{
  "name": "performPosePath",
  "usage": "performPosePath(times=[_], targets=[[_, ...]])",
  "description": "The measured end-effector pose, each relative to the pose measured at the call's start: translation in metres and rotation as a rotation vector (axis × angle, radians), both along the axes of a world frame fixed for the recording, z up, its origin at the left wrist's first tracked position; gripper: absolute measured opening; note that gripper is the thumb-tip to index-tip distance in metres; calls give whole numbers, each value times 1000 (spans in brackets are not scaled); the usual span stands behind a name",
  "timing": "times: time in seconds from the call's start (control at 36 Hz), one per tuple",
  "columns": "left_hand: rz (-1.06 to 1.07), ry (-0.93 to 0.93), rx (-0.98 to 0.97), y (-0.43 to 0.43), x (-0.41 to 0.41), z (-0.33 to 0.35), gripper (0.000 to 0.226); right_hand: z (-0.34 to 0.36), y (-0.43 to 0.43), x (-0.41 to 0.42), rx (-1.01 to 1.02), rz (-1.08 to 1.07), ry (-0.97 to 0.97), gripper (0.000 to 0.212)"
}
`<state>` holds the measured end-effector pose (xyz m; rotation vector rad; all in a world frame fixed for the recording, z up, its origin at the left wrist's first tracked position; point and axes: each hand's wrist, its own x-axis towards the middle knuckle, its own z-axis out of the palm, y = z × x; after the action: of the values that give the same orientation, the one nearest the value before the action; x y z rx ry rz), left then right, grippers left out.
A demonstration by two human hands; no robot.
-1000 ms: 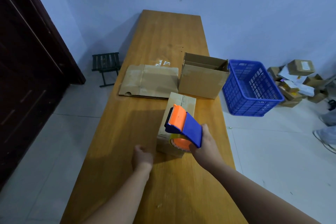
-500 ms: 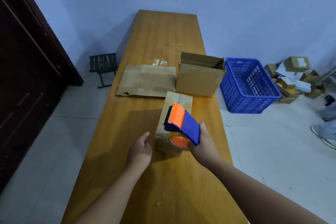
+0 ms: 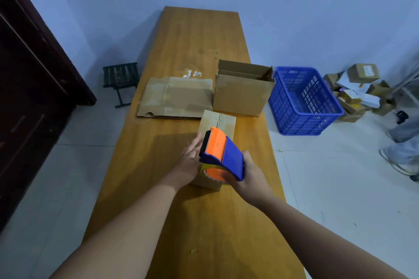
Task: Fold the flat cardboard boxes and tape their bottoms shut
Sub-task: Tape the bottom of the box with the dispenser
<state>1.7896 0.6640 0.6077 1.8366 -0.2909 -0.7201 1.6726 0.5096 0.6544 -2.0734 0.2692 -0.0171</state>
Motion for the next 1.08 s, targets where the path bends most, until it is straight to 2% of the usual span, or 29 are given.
performPosePath(times=[0.11, 0.22, 0.28, 0.36, 0.44, 0.58, 0.75, 0.92, 1.08], targets=[[-50, -64, 197, -1, -11, 18, 66, 5, -4, -1, -49, 41, -13, 47], [-88, -117, 387, 0, -11, 7, 36, 11, -11, 2, -146, 90, -16, 48], [-45, -137, 500, 0, -14, 9, 35, 15, -13, 4, -199, 122, -6, 48], [12, -160, 474, 2, -14, -1, 49, 23, -15, 7, -242, 170, -3, 50], [8, -170, 448, 2, -13, -3, 54, 31, -20, 7, -256, 215, 0, 60], [7, -316, 297, 0, -13, 6, 74, 33, -37, 5, -341, 211, 27, 52], [-151, -604, 471, 0, -15, 7, 69, 27, -46, -5, -401, 231, 25, 49], [-242, -547, 577, -3, -11, 5, 78, 19, -55, -13, -473, 238, 42, 44], [-176, -447, 573, -9, -12, 4, 57, -2, -67, -19, -311, 162, 72, 38]])
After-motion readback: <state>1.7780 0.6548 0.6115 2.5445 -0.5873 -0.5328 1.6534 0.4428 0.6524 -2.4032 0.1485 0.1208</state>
